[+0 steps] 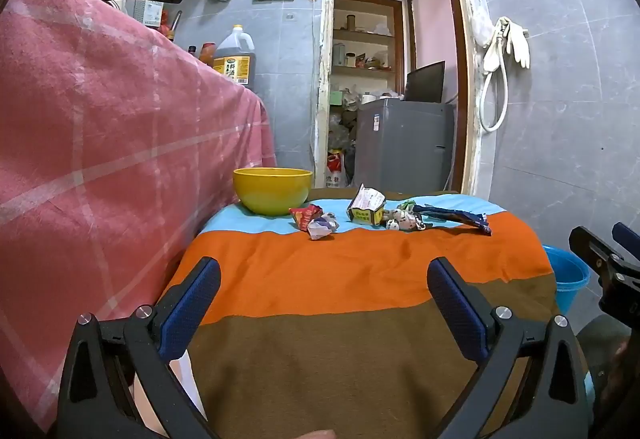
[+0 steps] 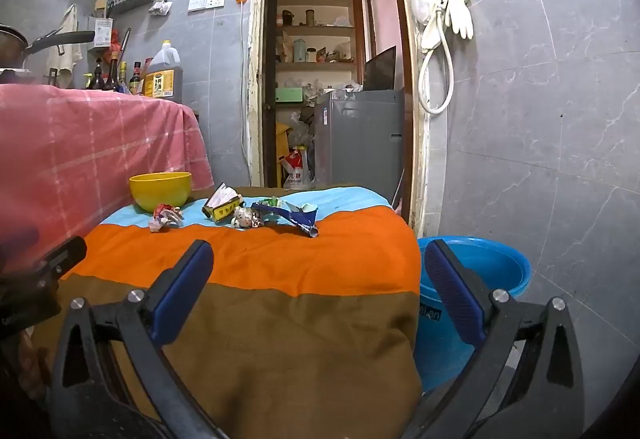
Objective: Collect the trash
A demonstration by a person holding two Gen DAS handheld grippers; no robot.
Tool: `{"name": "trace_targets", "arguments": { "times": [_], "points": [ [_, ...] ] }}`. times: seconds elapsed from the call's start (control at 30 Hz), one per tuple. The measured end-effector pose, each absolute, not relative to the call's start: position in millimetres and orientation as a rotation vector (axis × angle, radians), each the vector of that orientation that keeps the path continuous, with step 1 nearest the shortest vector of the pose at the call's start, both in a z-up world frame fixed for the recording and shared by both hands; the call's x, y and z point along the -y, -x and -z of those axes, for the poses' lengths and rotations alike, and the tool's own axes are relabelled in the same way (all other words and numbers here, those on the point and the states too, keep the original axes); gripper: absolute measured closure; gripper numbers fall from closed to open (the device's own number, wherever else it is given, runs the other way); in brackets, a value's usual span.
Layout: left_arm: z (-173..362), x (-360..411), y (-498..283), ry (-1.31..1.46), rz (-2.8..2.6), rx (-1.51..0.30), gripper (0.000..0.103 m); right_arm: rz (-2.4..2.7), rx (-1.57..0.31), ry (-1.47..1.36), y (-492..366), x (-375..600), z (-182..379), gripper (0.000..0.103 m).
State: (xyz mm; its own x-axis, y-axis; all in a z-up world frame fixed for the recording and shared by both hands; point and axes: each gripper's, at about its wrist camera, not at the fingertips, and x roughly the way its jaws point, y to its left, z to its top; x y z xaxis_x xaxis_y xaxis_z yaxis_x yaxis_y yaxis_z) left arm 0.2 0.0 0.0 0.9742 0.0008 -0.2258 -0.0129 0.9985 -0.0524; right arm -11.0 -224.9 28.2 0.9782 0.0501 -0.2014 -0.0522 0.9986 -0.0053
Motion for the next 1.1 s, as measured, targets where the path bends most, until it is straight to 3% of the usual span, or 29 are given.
{"name": "trace_targets", "arguments": {
  "times": [1.1],
  "points": [
    [-0.7, 1.1, -3.3, 0.051, -0.007, -0.238, 0.002, -0.051, -0.207, 0.002, 10.0, 225.8, -27.1, 0.000]
  ]
}}
